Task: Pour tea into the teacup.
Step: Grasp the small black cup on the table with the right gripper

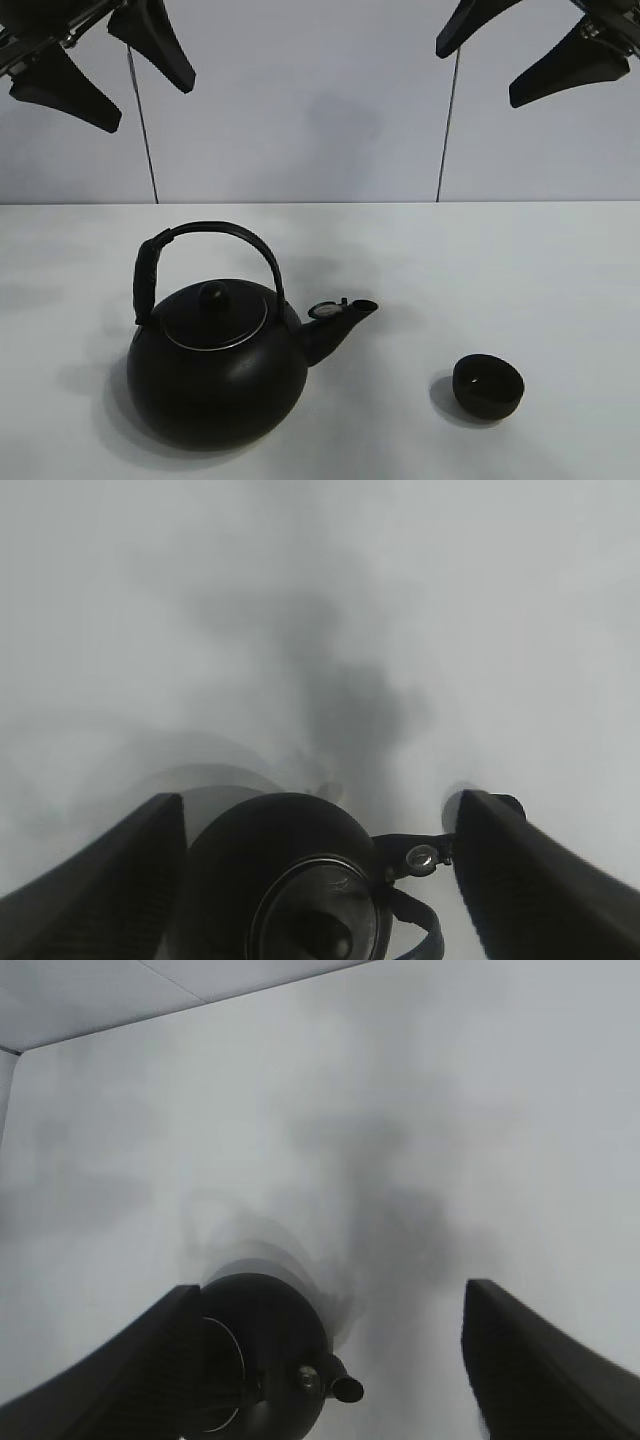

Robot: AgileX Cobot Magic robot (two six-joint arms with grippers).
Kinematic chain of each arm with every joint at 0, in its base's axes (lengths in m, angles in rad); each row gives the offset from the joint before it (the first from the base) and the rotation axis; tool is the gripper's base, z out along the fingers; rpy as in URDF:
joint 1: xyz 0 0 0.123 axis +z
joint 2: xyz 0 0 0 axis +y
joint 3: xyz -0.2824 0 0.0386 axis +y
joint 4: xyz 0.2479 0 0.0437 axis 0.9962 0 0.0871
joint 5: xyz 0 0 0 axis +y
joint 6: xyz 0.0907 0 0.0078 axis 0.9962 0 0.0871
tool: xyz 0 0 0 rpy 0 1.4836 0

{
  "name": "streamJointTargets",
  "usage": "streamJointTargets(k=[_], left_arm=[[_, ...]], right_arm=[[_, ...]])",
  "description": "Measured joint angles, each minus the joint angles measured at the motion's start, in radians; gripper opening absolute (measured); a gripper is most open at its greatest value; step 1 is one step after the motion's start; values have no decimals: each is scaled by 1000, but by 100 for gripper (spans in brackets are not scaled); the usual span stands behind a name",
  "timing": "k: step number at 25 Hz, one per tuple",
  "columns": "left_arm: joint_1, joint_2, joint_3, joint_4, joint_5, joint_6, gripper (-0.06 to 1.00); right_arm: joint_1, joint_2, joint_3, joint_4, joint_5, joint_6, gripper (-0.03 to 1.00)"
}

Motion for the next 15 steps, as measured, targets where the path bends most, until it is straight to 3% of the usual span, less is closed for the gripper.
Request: streamJointTargets(k=[5,15], left_arm=[[0,0,0,0,0,0,54],[0,0,0,0,0,0,54]], right_arm=[[0,0,0,-33,13,0,49],[0,0,0,-200,144,0,49]])
